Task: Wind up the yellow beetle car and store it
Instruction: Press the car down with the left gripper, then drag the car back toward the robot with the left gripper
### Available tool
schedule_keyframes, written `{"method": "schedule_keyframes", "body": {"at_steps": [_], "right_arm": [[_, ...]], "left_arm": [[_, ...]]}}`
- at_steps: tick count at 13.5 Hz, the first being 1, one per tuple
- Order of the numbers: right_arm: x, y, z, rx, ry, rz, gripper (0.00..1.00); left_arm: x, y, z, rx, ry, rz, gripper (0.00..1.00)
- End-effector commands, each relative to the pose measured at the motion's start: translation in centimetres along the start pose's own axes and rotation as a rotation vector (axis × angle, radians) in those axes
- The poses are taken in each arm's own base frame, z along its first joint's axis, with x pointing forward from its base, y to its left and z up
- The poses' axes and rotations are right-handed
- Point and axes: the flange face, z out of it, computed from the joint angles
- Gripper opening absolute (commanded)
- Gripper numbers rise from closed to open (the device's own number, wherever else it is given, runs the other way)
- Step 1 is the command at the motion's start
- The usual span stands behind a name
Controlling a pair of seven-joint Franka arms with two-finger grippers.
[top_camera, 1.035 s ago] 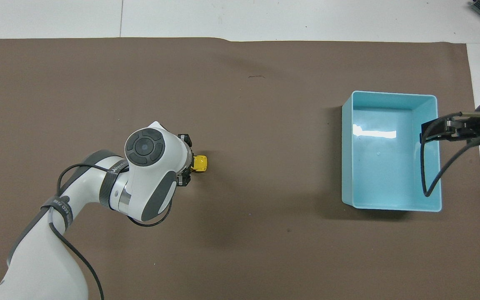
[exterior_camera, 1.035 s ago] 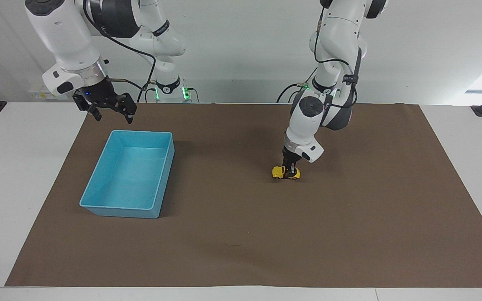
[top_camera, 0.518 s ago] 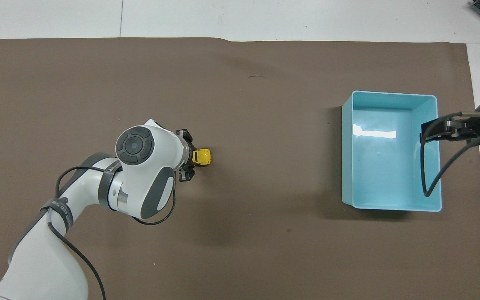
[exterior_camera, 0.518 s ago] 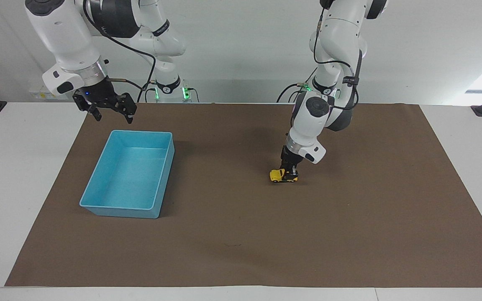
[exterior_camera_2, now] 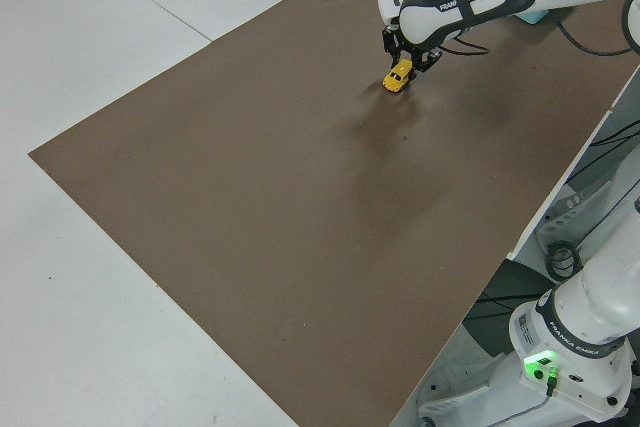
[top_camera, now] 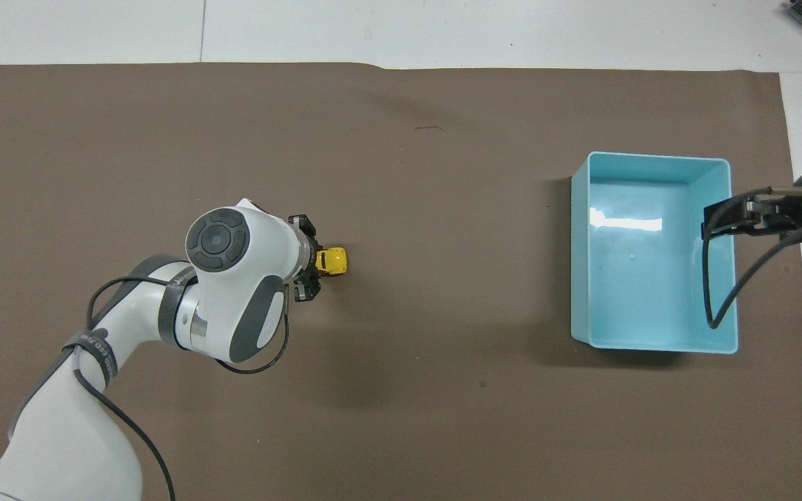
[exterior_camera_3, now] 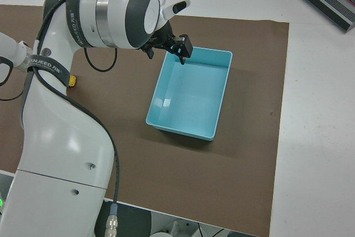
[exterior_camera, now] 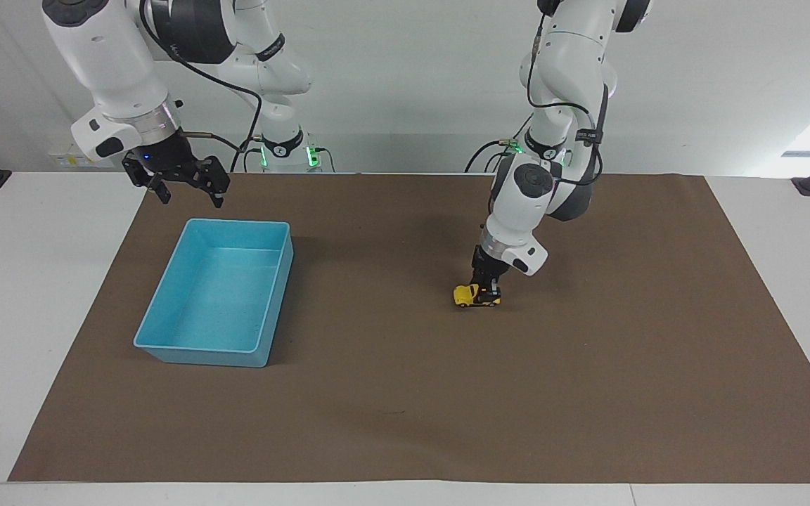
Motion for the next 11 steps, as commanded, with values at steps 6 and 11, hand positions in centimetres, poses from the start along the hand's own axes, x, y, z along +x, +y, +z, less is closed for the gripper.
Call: {"method": "schedule_keyframes", "body": {"at_steps": [6,11], "right_arm": [[-0.3,0.3,0.1,0.003,0.017,-0.013,1.00],[-0.4,0.3,0.1,0.002,0.014,-0.013,1.00]], "left_arm": [[10.9,1.4,3.3,0.050,0.046,-0.053,0.00],[15.7,2.5,2.9,0.056,0.050,-0.076,0.00]]}}
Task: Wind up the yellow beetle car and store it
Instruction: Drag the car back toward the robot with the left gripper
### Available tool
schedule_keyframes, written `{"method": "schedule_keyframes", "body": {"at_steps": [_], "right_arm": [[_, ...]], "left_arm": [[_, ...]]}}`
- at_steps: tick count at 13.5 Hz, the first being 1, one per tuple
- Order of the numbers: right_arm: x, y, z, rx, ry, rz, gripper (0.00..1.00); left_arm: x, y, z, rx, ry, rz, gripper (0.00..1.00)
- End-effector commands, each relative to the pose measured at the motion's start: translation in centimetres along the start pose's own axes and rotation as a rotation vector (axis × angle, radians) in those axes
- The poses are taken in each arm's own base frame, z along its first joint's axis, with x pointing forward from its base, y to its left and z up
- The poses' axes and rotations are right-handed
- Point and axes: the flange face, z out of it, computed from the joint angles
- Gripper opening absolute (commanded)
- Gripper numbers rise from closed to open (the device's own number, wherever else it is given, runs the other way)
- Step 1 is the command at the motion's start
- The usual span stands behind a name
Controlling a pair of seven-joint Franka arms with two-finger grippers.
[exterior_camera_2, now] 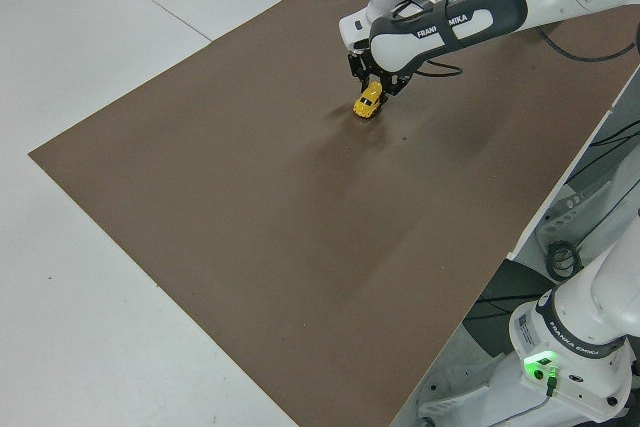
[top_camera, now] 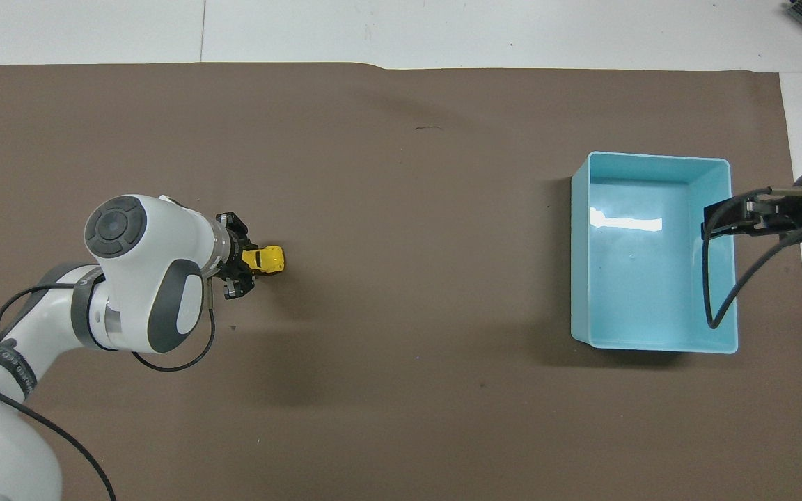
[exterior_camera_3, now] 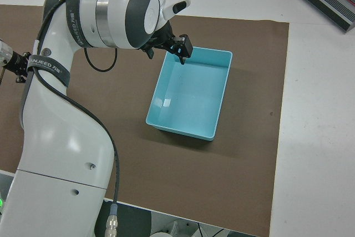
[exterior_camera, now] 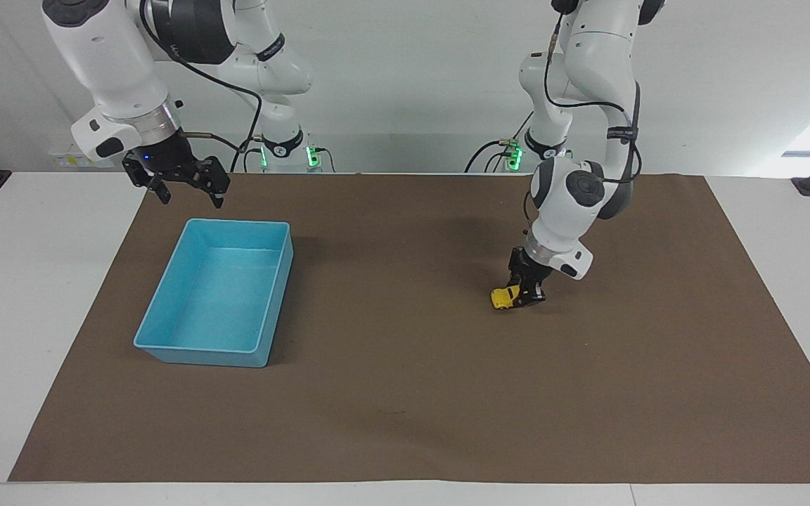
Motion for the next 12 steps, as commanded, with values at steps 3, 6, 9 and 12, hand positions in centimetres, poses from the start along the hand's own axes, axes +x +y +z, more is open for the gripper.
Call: {"method": "schedule_keyframes", "body": {"at_steps": [3,6,9,12], "right_arm": [[-0.4,0.3,0.1,0.002,0.013,-0.013,1.00],[-0.4,0.3,0.1,0.002,0.013,-0.013,1.00],[-0.4,0.3,0.0,0.002,0.013,-0.013,1.00],[-0.4,0.3,0.0,0.002,0.013,-0.013,1.00]], "left_arm": [[3.6,0.9,4.7,0.021,0.024,-0.011,0.00],[3.5,1.2,4.2,0.013,0.021,-0.016,0.15],[1.5,2.7,-0.6,0.000,0.002,-0.009,1.00],[-0.2,4.5,-5.6,0.011,-0.012,-0.020,1.00]]}}
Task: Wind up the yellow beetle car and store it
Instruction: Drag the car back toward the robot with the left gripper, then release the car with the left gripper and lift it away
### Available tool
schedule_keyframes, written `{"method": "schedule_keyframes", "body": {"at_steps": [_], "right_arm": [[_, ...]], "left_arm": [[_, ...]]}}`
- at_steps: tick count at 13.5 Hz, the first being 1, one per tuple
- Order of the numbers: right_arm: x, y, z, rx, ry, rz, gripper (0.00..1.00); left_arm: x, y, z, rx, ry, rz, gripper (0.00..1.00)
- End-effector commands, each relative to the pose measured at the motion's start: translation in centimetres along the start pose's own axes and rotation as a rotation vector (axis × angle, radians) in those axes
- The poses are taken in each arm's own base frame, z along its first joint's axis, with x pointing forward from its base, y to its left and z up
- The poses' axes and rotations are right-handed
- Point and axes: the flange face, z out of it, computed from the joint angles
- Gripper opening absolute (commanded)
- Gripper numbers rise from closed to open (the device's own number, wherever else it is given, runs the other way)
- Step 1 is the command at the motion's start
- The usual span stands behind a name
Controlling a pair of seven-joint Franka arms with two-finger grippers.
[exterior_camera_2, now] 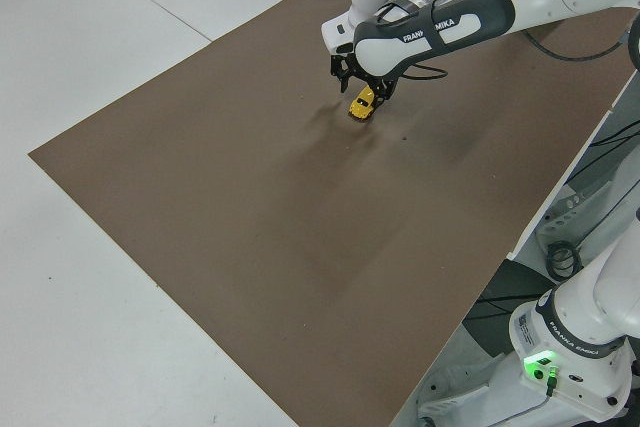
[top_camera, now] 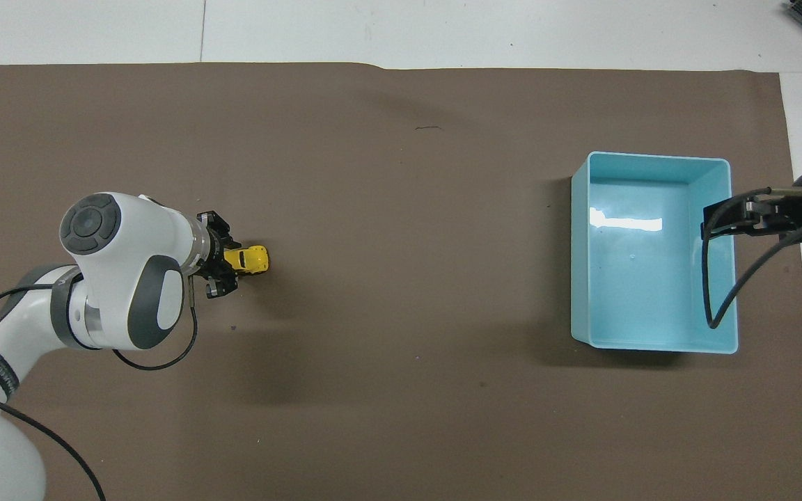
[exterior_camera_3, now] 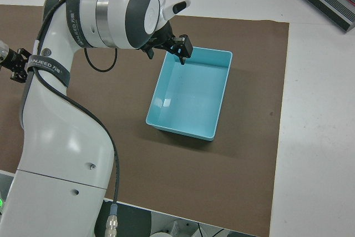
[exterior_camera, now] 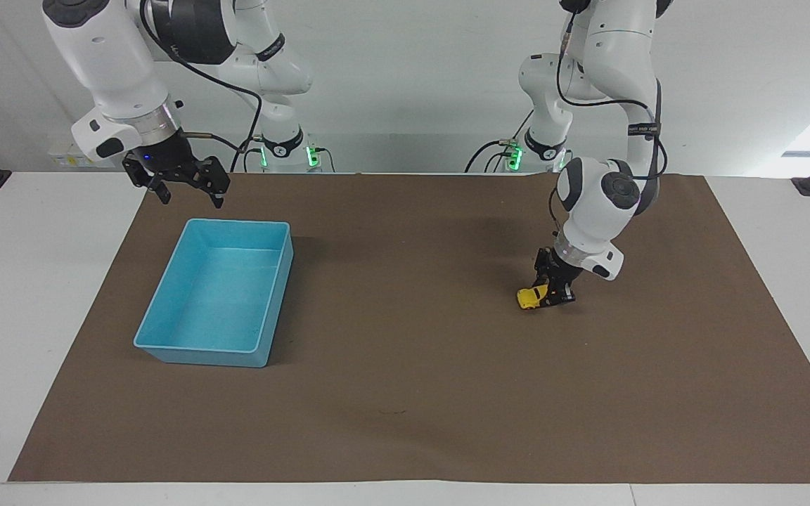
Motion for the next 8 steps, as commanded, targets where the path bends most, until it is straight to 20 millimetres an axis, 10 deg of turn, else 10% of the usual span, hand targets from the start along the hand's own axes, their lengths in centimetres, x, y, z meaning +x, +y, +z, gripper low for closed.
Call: {"method": "schedule_keyframes", "body": {"at_steps": [1,8], "right_arm": [[-0.42,0.33,0.02,0.002,0.014,-0.013,1.00],[-0.43,0.35,0.03,0.000,0.013,-0.014,1.00]], "left_arm": [[-0.90,1.74,-3.45,0.003,-0.009,-0.011,1.00],[-0.44,2.41,-3.82,-0.018,-0.010,-0.015,1.00]]}}
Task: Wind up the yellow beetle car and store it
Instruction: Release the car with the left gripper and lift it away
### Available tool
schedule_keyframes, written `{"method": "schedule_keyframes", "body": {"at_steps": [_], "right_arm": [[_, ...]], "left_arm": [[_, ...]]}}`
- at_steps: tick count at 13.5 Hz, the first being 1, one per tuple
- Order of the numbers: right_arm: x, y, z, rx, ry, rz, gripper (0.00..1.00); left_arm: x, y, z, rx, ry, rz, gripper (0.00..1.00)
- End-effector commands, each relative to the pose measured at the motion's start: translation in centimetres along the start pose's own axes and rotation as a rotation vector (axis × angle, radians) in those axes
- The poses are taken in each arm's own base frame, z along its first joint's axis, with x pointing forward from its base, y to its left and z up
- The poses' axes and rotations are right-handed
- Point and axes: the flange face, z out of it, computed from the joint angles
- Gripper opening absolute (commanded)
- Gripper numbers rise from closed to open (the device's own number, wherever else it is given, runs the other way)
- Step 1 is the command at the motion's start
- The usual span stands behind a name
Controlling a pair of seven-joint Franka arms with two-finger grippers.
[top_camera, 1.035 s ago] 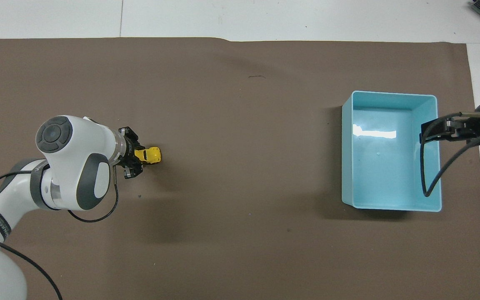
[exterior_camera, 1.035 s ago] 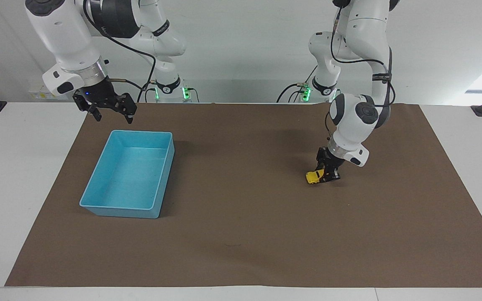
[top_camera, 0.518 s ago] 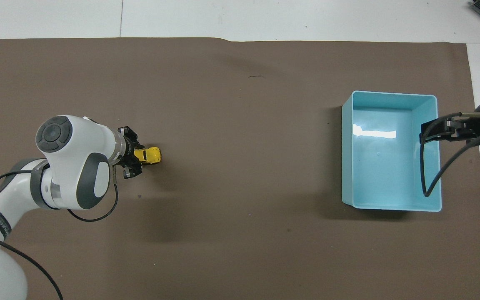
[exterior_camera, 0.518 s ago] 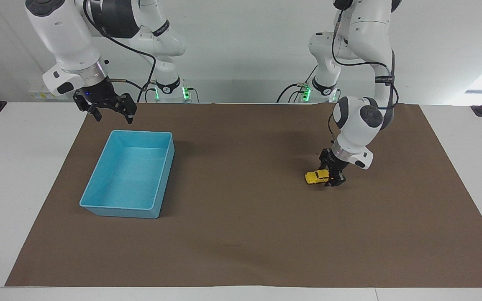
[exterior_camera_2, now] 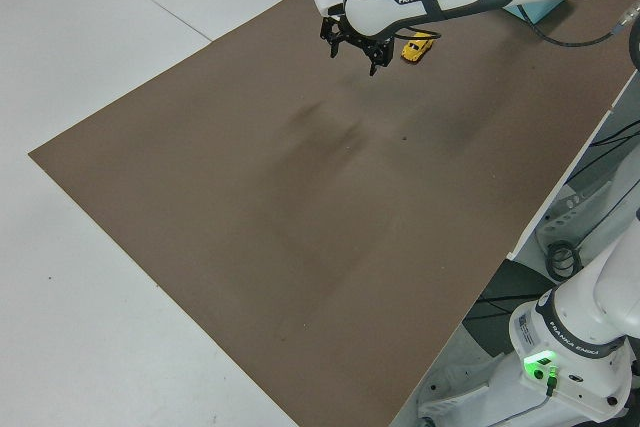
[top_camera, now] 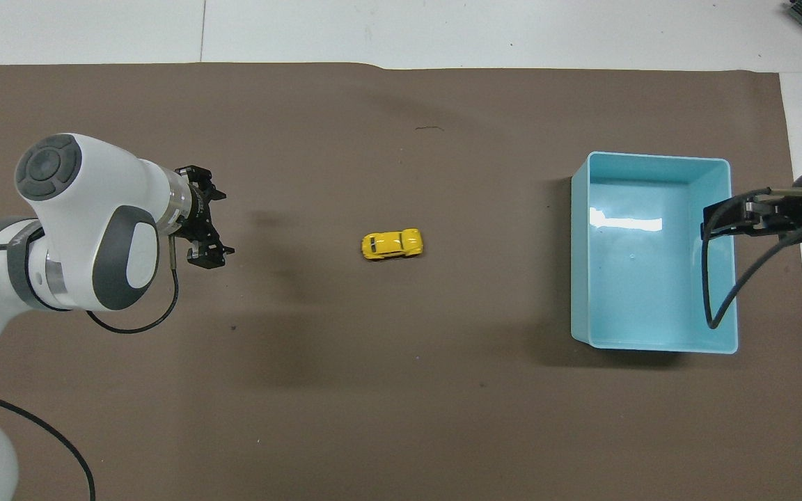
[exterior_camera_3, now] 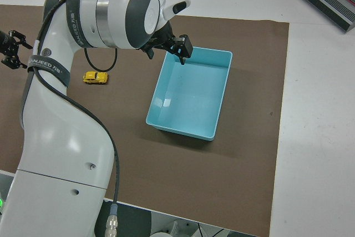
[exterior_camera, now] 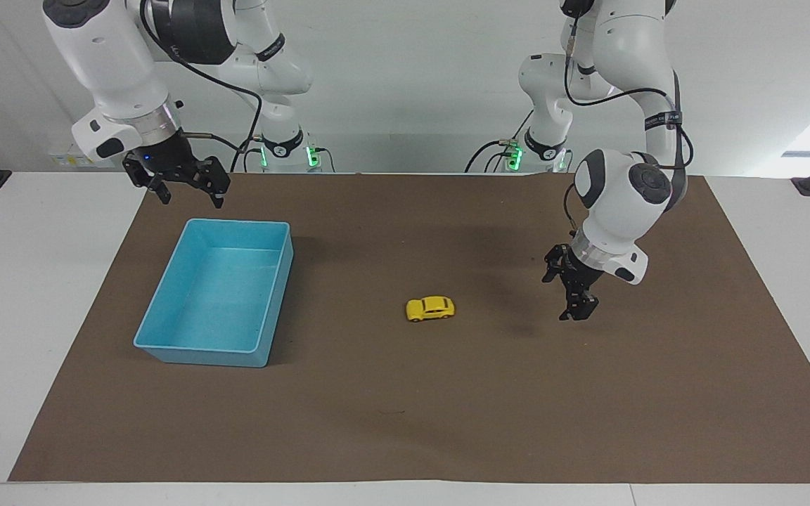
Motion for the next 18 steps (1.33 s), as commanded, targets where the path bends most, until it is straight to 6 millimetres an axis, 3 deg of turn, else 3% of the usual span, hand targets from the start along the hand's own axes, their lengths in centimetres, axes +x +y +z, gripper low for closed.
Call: {"method": "schedule_keyframes", "body": {"at_steps": [1,6,12,16,18], "right_arm": [[-0.4,0.3,0.0,0.000,0.013,-0.017,1.00],[0.0,0.6,-0.2,-0.027,0.025,-0.023,1.00],[-0.4,0.0,0.4,-0.020,0.034,0.008,1.00],[-0.4,-0.9,2.7,-0.008,0.034,0.094,1.00],[-0.4,-2.8,3.7,-0.006,0.041,0.106,1.00]], "left_arm": [[0.3,0.6,-0.4,-0.004,0.003,-0.005,1.00],[0.1,1.3,-1.2,-0.024,0.000,0.008,1.00],[-0.1,2.7,-5.1,-0.085,-0.019,0.007,1.00],[1.6,3.7,-10.8,-0.176,-0.037,0.031,1.00],[2.3,3.9,-13.0,-0.170,-0.027,0.141,1.00]]}}
